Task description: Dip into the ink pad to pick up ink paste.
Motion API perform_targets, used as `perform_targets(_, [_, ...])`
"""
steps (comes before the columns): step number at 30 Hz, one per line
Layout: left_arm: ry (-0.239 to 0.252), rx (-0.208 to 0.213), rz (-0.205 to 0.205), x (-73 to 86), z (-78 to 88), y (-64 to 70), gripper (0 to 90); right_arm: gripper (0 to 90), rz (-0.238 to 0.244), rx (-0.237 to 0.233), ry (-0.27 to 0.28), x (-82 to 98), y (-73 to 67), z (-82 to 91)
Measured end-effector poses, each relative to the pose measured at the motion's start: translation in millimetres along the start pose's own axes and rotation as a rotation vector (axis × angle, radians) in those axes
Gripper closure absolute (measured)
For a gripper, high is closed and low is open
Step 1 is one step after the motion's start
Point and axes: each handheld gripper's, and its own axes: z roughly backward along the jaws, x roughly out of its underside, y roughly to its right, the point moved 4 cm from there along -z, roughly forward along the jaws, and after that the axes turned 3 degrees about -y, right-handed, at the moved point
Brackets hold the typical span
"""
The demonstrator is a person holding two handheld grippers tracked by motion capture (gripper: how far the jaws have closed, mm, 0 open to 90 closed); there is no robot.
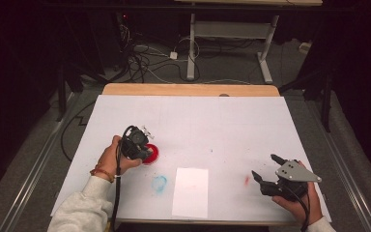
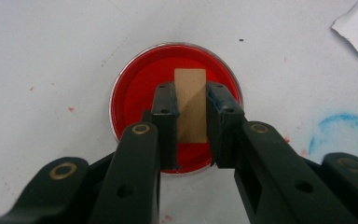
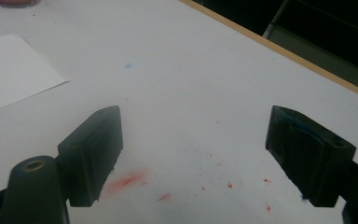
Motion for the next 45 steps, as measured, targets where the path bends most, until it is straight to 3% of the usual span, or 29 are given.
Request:
perform_targets(11, [0.008,0.026,0.027,1.6,-3.1,-3.3,73.8,19.1,0.010,-0.003,-0.005,0.1,-1.1,-0.9])
perform_targets(37, [0.014,0.038,0.036,2.3,-5.4,-4.6,73.8,19.1,0.008,-0.004,-0.010,-0.2,-1.9,-1.0])
perform_targets(42, [0.022,0.040,0.041,2.6,-1.6,-5.4,73.9,19.1,0.003,-0.006,-0.008,-0.1,-1.1,-0.6])
perform_targets(45, [0.056,0.044,0.041,0.6,9.1,-4.3,73.9,19.1,0.000,-0.002,-0.006,0.2,0.2,-0.2])
